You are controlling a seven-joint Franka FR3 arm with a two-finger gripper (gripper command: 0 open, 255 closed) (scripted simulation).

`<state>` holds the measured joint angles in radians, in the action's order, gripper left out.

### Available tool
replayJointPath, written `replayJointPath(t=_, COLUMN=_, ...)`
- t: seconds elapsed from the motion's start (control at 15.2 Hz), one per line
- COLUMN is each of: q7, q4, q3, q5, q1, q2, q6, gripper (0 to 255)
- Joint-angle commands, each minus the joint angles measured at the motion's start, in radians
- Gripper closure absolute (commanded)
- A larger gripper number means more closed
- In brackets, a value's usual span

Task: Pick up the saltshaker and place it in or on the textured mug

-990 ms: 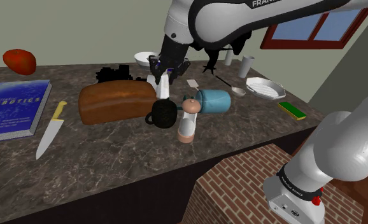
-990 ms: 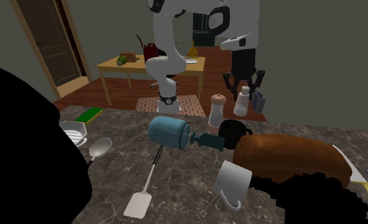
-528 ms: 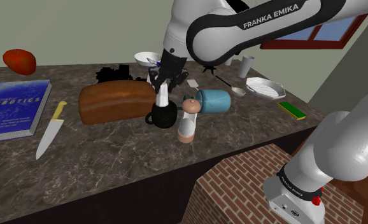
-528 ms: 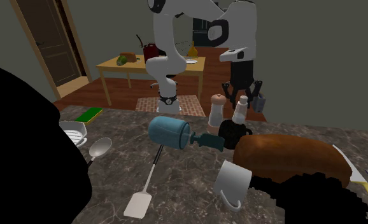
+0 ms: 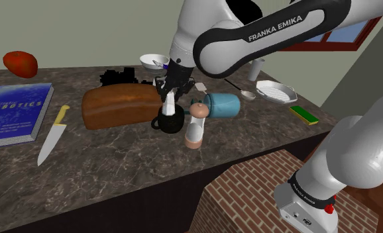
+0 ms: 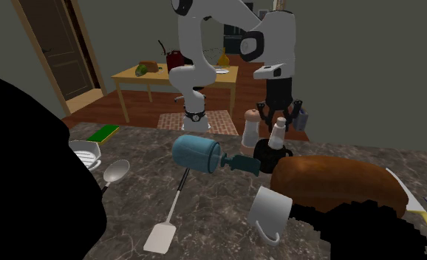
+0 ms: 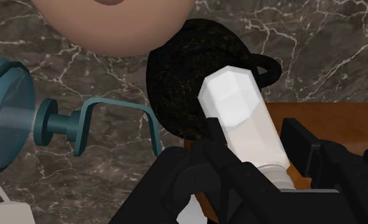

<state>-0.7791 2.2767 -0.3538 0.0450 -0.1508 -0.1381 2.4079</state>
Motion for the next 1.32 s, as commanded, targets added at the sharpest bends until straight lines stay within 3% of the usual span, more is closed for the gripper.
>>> replayJointPath(t=0.0, q7=0.000, q4=0.000, q3=0.000, q5=0.000, q1=0.000, q2=0.000, q6=0.001, gripper=255)
replayJointPath(t=0.13, q7=0.000, q4=0.000, q3=0.000, q5=0.000, q1=0.000, q2=0.000, q6=0.001, gripper=255)
replayJointPath(t=0.2, q7=0.000, q4=0.000, q3=0.000, q5=0.000, q1=0.000, q2=0.000, q6=0.000, gripper=0)
replayJointPath(t=0.53, q7=0.000, q4=0.000, q3=0.000, q5=0.000, q1=0.000, q2=0.000, q6=0.001, gripper=0)
replayJointPath(t=0.79, q7=0.031, q4=-0.038, q3=0.011, q5=-0.043, q1=-0.011, q2=-0.089, q6=-0.122, gripper=0)
replayJointPath(t=1.25, q7=0.030, q4=-0.038, q3=0.012, q5=-0.043, q1=-0.011, q2=-0.089, q6=-0.122, gripper=0)
